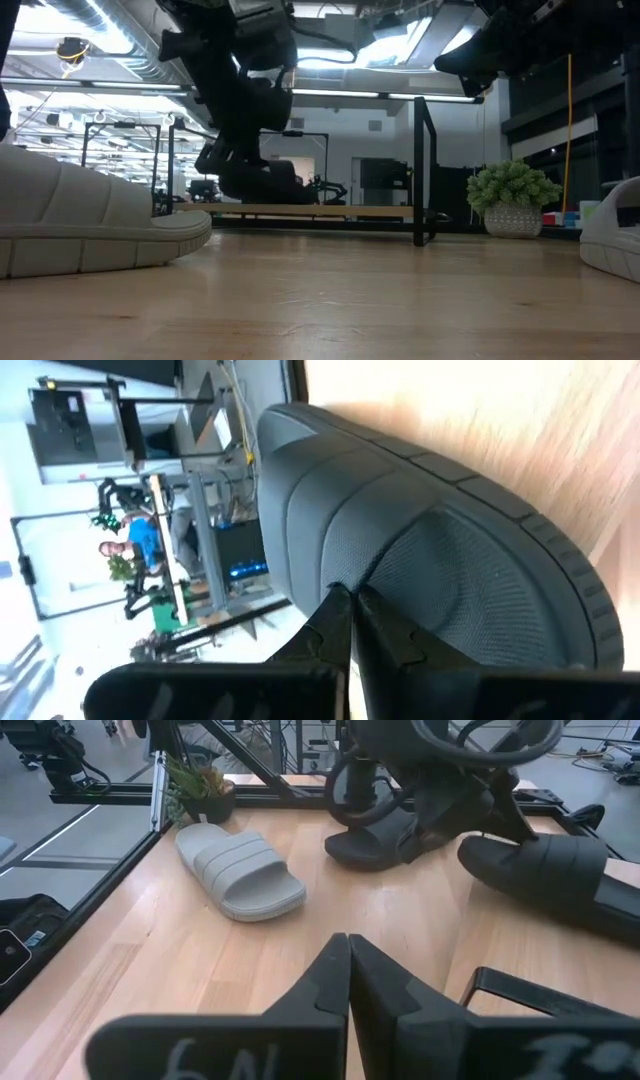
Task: Pick and place slides into the shelf
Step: Put the right black slide on the shelf
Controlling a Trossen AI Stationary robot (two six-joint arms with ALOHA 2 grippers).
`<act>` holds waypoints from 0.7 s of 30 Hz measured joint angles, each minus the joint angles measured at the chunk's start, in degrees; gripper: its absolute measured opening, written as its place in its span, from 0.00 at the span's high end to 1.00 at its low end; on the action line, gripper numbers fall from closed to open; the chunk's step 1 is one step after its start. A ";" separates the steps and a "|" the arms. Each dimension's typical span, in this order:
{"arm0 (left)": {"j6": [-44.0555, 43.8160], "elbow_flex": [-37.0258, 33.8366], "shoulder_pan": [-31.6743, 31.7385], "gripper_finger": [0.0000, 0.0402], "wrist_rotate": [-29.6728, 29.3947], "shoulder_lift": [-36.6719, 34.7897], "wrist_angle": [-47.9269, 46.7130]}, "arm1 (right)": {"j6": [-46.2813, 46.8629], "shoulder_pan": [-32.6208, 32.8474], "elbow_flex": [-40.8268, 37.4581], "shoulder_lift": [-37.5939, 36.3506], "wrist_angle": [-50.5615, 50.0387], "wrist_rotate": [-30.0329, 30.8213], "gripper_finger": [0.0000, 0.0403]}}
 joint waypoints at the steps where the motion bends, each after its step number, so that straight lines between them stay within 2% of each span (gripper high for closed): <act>1: -0.45 0.00 0.00 1.00 -0.78 0.00 -0.83 | 0.00 0.00 0.00 0.00 0.00 0.00 0.98; 13: -9.73 0.00 1.31 1.00 -1.81 -0.04 -13.75 | 1.20 0.00 0.02 0.26 -0.96 0.00 0.98; 21: -13.50 0.00 2.61 1.00 -1.78 -0.07 -17.05 | 1.31 0.00 0.02 0.85 -0.95 0.00 0.98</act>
